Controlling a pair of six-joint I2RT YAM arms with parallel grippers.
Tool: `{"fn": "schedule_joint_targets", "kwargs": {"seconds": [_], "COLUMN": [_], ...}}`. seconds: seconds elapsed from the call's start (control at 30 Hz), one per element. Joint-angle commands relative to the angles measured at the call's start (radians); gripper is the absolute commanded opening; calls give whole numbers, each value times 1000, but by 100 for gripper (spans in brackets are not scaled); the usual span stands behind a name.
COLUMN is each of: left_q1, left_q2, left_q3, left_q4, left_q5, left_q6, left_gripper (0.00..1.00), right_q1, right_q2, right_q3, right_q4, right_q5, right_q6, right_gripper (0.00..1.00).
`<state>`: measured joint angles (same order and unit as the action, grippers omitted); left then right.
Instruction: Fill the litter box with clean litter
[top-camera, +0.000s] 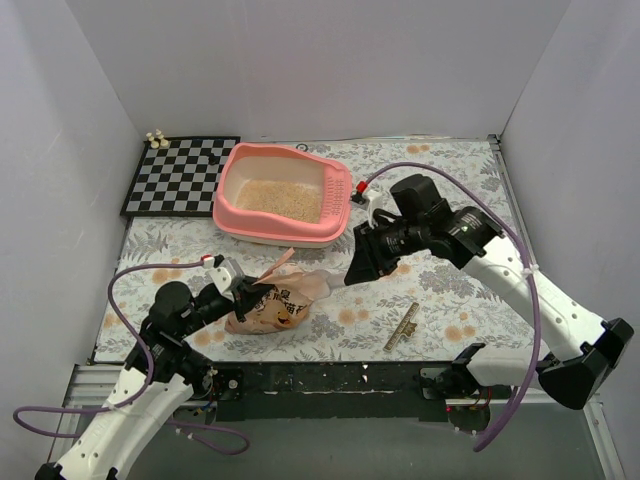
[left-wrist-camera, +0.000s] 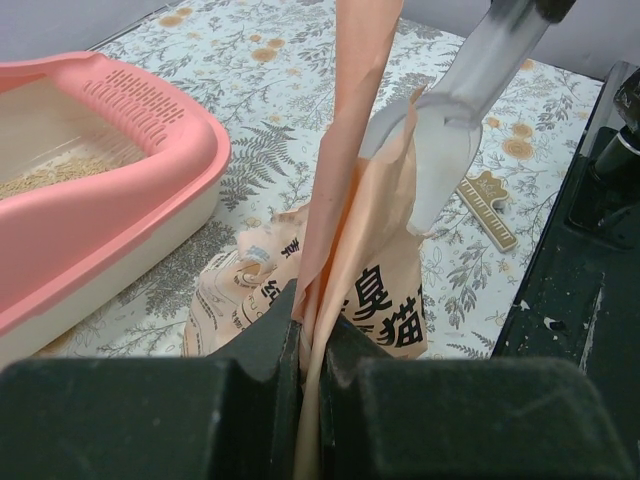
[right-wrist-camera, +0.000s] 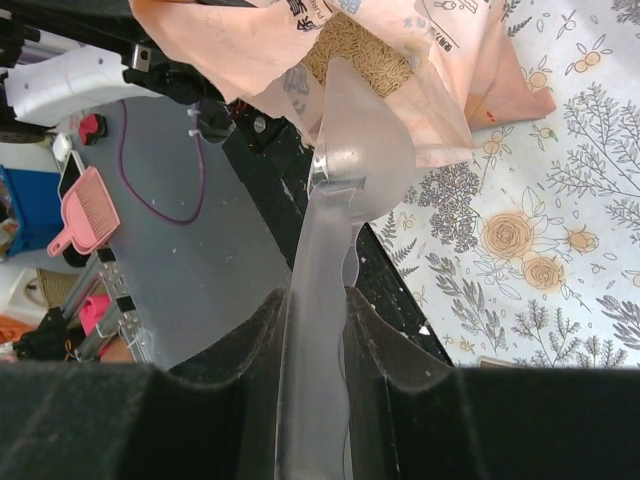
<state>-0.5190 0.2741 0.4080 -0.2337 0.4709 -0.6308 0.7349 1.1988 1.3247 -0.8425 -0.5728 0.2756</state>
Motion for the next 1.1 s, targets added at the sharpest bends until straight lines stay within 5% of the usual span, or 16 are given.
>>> {"fn": "schedule_joint_targets", "kwargs": {"seconds": [0.0, 0.33, 0.6, 1.07], "left_q1": [-1, -3, -3, -3], "left_q2": [8, -7, -116, -115], "left_q3": [12, -24, -75, -72], "left_q4": [132, 198, 226, 251], "left_q5": [12, -1, -28, -41], "left_q6": [0, -10, -27, -18], "left_gripper": [0, 0, 0, 0], "right_q1": [47, 55, 55, 116], "right_q2": [63, 323, 502, 659], "right_q3": [-1, 4, 36, -38], "right_q4": [36, 115, 147, 526], "right_q5": [4, -167, -131, -441], "right_q6": [-32, -64, 8, 201], "right_gripper": [1, 1, 1, 1]}}
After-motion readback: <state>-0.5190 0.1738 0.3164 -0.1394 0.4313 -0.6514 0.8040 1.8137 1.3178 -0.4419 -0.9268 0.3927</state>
